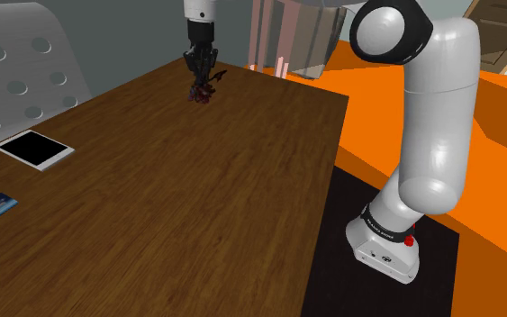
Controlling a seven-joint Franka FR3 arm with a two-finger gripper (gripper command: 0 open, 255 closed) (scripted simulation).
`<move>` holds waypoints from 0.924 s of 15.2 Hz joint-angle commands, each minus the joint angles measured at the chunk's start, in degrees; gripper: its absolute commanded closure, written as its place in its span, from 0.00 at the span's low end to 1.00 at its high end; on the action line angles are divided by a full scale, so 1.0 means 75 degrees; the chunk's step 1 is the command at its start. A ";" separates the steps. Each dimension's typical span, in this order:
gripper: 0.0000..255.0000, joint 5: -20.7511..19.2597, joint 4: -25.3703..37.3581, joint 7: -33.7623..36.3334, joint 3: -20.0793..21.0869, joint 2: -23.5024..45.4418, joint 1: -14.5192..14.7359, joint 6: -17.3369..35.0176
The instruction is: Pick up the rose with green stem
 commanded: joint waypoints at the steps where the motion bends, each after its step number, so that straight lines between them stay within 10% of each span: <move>1: 1.00 -0.0004 -0.0019 -0.0003 0.0000 0.0038 0.0002 -0.0016; 14: 1.00 -0.0033 0.1589 0.0167 0.0021 0.0321 0.0069 -0.1330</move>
